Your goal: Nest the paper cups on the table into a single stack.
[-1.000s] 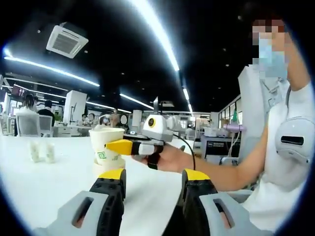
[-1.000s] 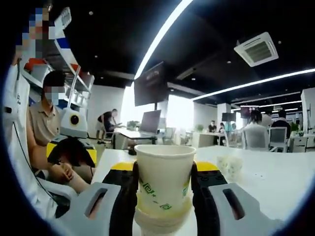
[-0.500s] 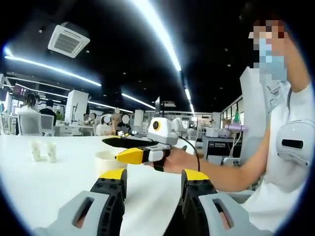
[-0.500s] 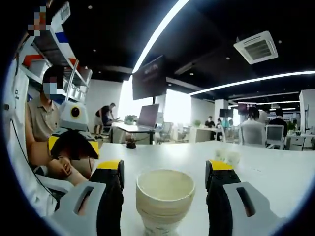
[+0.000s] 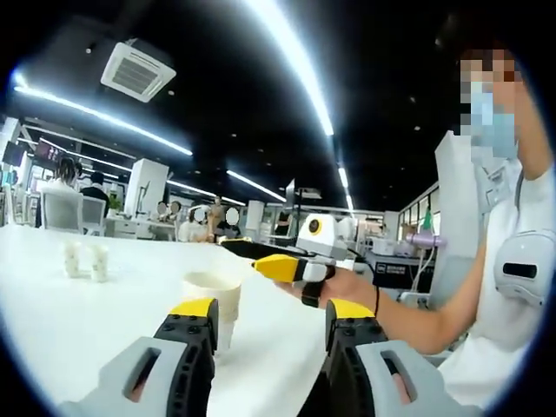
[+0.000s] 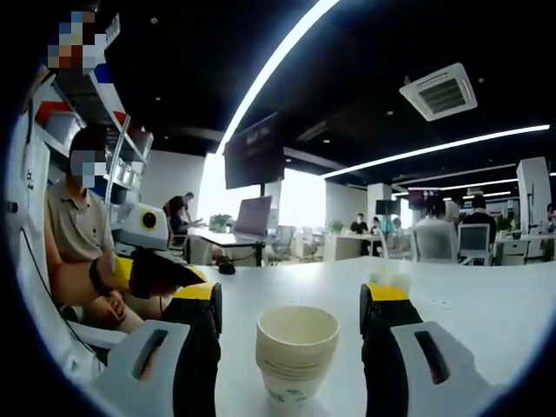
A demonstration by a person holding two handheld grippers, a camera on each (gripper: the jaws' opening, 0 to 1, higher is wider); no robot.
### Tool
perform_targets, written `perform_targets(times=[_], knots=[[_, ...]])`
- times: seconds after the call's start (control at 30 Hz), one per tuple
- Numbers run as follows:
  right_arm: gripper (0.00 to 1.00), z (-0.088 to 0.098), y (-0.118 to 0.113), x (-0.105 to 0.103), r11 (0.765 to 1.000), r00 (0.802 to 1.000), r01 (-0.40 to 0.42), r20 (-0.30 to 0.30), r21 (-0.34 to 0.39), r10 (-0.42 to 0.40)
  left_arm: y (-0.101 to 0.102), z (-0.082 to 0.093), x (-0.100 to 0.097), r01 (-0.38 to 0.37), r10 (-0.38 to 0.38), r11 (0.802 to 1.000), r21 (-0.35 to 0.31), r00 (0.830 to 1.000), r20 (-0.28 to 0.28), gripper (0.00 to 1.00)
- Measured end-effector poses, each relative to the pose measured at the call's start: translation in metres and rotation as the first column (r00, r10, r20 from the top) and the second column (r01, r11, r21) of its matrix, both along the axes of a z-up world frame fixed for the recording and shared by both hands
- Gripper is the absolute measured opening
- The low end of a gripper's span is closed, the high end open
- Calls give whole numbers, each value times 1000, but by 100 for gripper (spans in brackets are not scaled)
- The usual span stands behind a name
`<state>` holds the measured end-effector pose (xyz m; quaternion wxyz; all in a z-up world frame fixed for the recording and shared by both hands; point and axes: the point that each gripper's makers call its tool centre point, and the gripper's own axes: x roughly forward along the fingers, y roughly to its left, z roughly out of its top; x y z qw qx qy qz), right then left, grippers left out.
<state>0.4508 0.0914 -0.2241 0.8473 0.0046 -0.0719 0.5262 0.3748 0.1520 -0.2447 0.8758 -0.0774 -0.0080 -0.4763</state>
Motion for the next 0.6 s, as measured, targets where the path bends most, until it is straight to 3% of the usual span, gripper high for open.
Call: perform_targets(times=[0.33,0.6], knots=[[65,7,-6,-19,1000,1000,10,13,29,-10,23,9,28,-82,83,996,-16,996,21,57],[62,6,-15,-27,999,1000,25,2,39,-25,35,21,38,-139,139,990,-13,989,58,57]])
